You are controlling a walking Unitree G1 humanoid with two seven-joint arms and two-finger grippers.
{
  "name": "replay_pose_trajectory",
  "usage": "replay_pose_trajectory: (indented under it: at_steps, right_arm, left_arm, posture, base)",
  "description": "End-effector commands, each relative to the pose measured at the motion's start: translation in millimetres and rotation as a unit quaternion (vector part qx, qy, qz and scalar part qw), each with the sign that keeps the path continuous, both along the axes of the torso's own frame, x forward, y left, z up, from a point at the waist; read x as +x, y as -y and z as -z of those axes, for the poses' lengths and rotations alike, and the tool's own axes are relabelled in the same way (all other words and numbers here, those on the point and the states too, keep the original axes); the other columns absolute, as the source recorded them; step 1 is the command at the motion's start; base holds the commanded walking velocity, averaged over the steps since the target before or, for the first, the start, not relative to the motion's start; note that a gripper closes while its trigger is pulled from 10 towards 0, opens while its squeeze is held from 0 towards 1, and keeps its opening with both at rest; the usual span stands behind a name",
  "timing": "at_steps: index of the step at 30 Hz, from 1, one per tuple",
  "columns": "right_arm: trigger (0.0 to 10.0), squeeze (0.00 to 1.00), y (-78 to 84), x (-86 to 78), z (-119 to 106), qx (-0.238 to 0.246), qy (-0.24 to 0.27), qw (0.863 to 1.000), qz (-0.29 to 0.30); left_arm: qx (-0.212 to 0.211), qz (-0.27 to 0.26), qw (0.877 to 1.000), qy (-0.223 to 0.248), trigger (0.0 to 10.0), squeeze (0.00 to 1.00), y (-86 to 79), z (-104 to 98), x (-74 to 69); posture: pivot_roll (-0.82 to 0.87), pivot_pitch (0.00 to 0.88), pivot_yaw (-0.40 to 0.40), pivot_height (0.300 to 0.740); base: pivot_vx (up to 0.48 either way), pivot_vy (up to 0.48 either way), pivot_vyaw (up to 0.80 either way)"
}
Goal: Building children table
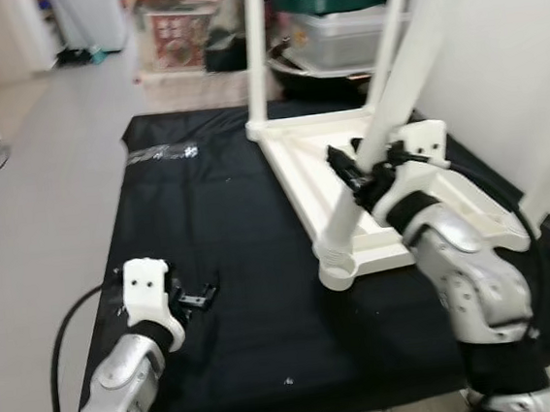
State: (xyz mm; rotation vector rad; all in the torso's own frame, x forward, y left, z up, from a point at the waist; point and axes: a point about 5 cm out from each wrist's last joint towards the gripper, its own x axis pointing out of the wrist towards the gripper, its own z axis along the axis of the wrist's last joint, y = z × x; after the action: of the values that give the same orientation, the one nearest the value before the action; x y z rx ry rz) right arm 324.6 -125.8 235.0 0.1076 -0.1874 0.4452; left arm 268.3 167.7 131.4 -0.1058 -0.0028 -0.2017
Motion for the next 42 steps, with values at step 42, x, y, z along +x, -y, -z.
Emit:
replay_pose_trajectory:
  at_steps: [42]
  right_arm:
    - [10.0, 0.0, 25.1, 16.4, 26, -0.267, 0.126, 0.953, 0.069]
  left_arm:
    - [0.005, -0.005, 1.0, -0.007, 10.0, 0.0, -0.2, 5, -3.4]
  posture:
    - [0.06, 0.0, -0.1, 0.74]
  base:
    - [0.0, 0.0, 0.0]
